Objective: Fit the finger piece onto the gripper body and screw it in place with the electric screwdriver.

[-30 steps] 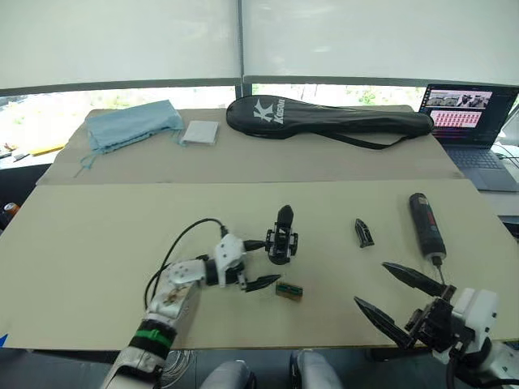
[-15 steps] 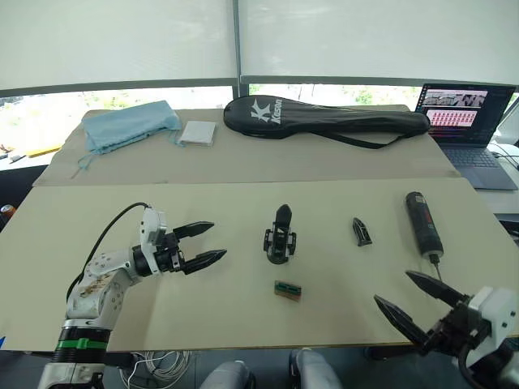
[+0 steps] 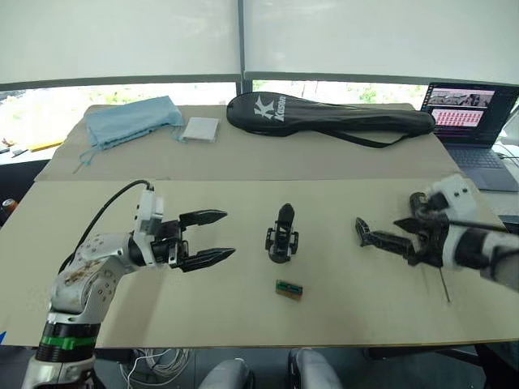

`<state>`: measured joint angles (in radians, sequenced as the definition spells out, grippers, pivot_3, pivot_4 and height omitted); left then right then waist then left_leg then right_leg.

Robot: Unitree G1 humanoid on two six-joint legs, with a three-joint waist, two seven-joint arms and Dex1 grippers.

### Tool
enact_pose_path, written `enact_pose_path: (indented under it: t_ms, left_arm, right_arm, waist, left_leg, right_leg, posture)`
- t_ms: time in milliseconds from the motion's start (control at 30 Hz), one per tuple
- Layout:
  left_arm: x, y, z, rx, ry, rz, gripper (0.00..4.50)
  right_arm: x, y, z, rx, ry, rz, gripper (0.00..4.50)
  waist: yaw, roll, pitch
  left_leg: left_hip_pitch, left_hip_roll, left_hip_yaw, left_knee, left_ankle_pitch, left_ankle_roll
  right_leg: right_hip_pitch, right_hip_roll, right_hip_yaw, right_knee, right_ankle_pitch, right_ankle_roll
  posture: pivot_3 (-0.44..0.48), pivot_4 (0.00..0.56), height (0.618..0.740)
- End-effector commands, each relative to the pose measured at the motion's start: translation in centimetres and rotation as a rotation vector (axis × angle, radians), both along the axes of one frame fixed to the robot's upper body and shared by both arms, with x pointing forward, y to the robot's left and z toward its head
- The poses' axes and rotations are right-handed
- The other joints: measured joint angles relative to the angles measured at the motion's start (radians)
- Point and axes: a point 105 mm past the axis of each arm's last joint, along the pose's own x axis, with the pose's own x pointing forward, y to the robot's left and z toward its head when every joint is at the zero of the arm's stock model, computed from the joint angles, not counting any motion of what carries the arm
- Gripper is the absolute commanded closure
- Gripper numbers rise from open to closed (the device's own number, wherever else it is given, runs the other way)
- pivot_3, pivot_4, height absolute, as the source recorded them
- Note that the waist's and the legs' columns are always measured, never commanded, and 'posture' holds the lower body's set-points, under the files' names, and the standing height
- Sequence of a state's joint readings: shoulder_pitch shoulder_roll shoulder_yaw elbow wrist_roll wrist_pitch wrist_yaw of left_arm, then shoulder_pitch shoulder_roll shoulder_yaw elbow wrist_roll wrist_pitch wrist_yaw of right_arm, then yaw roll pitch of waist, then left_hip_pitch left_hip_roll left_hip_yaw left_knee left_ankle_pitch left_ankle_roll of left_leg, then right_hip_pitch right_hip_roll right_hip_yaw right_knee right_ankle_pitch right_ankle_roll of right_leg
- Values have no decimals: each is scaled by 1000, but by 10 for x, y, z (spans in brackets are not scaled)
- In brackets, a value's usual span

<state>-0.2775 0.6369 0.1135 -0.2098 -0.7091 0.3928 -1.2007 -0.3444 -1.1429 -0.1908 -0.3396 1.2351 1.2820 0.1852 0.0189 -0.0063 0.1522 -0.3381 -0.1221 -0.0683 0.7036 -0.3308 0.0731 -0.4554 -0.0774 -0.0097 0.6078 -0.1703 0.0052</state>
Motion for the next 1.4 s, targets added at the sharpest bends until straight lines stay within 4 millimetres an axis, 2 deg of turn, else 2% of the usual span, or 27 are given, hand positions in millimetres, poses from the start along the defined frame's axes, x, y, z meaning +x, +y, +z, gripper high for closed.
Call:
enact_pose_path:
  t_ms: [33, 133, 267, 467, 667, 867, 1133, 1400]
  left_arm:
    - [-4, -13, 13, -7, -74, -27, 22]
    - [-5, -16, 14, -14, -74, -23, 22]
    - [4, -12, 15, -41, -64, 46, 22]
    - [-1, -18, 16, -43, -71, 31, 22]
    - [0, -16, 18, -45, -77, 59, 22]
    - [-1, -16, 19, -34, -75, 58, 22]
    - [0, -15, 20, -24, -86, 75, 22]
    - [1, -11, 23, -20, -96, 94, 22]
  right_arm:
    - [11, -11, -14, -24, 173, -71, 0]
    - [23, -3, -10, -18, 212, -56, 0]
    - [44, -7, -9, -89, 238, -96, 0]
    - [60, -11, -18, -144, 291, -138, 0]
    - [71, -2, -22, -171, 284, -102, 0]
    - [85, -6, -31, -227, 255, -148, 0]
    - [82, -6, -43, -253, 301, -144, 0]
    - [68, -5, -53, -235, 384, -135, 0]
  waist:
    - [2, 0, 0]
    - [0, 0, 0]
    - [-4, 0, 0]
    - [-4, 0, 0]
    - [-6, 0, 0]
    - [-7, 0, 0]
    - [-7, 1, 0]
    - [-7, 1, 0]
  left_leg:
    - [-2, 0, 0, 0, 0, 1]
    - [-5, 0, 0, 2, 1, 2]
    - [-7, 0, 0, 3, 1, 2]
    - [-8, 0, 0, 4, 1, 2]
    - [-9, -1, 0, 6, 1, 2]
    - [-9, -1, 0, 7, 1, 2]
    - [-10, -1, 0, 7, 1, 2]
    - [-10, -1, 0, 8, 1, 2]
  right_leg:
    - [-1, -1, 0, 0, 0, 0]
    - [-3, -1, 0, -1, 1, 1]
    - [-5, 0, -1, 0, 1, 1]
    - [-5, 0, -1, 0, 1, 1]
    - [-6, 0, -2, 1, 1, 1]
    - [-6, 0, -2, 1, 1, 1]
    - [-7, 0, -2, 2, 1, 1]
    - [-7, 0, -2, 2, 1, 1]
  posture:
    - [0, 150, 740]
    - [0, 150, 740]
    - [0, 150, 740]
    - [0, 150, 740]
    - [0, 150, 740]
    - [0, 150, 740]
    - [0, 150, 740]
    - [0, 150, 740]
